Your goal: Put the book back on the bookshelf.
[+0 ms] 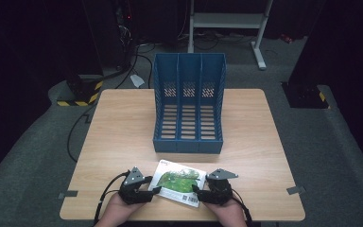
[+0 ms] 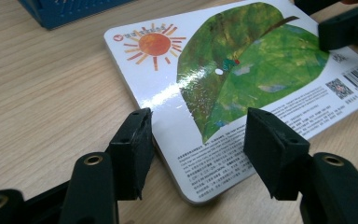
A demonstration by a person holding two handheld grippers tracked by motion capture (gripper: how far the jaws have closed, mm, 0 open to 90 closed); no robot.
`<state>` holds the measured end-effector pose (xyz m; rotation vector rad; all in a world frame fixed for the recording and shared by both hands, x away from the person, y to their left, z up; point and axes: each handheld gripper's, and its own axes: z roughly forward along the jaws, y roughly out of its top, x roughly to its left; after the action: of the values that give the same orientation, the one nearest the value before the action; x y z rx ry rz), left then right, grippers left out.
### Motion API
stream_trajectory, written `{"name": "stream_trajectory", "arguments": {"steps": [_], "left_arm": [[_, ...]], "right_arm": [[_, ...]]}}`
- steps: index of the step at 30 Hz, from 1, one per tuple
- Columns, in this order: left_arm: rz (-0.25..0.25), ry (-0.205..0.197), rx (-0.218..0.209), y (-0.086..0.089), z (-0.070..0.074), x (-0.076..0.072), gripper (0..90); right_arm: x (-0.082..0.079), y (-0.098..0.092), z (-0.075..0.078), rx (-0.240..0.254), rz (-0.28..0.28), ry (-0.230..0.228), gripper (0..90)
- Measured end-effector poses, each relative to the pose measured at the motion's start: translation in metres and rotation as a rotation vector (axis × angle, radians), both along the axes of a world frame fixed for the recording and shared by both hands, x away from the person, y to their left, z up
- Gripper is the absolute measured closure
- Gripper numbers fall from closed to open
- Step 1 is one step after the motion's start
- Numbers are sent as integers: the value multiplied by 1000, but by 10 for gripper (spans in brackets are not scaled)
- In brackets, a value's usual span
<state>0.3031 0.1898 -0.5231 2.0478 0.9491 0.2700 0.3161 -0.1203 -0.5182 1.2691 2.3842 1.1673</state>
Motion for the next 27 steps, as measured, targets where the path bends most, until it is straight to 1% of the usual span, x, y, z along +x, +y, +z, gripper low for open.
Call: {"name": "stream_trajectory", "arguments": {"steps": [4, 5, 6, 7, 8, 9, 11, 13, 15, 17, 20, 23, 25, 26, 27], "left_arm": [[6, -10, -1, -11, -1, 1, 421], [-1, -14, -1, -14, -1, 1, 421], [-1, -14, -1, -14, -1, 1, 419], [-5, -25, -1, -16, -2, 2, 418], [-8, -23, -4, -17, -2, 2, 418], [-10, -27, 1, -16, -1, 2, 418], [-12, -15, -8, -16, -2, 2, 416], [-18, -13, -9, -15, -2, 1, 410], [-24, -19, -4, -15, -2, 1, 405], [-21, -21, -8, -16, -2, 0, 399], [-14, -21, -5, -16, -2, 1, 390], [-4, -23, -7, -15, -1, 2, 377], [-1, -23, -13, -16, -1, 2, 372], [0, -25, -12, -16, -1, 3, 372], [6, -30, -10, -16, -1, 3, 371]], "right_arm": [[11, -6, 0, 0, -26, -3, 309], [14, -8, 0, 1, -38, -5, 309], [15, -10, -1, 4, -48, -5, 309], [16, -11, 0, 1, -50, -9, 309], [16, -12, 0, 1, -54, -6, 308], [16, -13, 0, 0, -49, -9, 300], [14, -13, 2, 11, -28, -22, 273], [10, -13, 5, 20, -10, -36, 234], [5, -13, 7, 38, 5, -30, 192], [-1, -13, 8, 25, 21, -38, 166], [-10, -12, 10, -23, 62, -45, 175], [-17, -11, 10, -34, 87, -39, 160], [-18, -10, 9, -37, 96, -39, 153], [-19, -9, 9, -38, 101, -31, 148], [-20, -7, 7, -58, 113, -34, 143]]}}
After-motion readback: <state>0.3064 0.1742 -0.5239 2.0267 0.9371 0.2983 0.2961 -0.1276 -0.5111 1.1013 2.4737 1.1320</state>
